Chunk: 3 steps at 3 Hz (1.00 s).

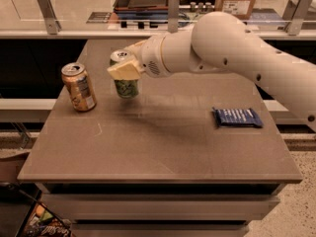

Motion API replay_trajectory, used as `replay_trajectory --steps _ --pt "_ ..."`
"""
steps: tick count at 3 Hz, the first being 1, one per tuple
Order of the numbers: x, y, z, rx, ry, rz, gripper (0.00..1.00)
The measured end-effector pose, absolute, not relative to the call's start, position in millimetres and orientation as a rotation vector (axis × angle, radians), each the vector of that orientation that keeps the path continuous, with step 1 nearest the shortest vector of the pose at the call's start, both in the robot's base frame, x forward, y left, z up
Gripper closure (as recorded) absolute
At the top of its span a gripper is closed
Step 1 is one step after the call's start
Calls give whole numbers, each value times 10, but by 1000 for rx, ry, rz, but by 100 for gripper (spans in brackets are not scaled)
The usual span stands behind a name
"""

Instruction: Move green can near orange can

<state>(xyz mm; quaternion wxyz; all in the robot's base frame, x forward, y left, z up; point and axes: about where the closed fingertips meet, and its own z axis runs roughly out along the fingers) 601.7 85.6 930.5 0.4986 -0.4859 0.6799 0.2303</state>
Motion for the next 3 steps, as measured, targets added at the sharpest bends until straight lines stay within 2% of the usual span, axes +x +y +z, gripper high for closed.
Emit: replay_trajectory --steps 3 --pt "5857 1067 9128 -1122 1598 573 100"
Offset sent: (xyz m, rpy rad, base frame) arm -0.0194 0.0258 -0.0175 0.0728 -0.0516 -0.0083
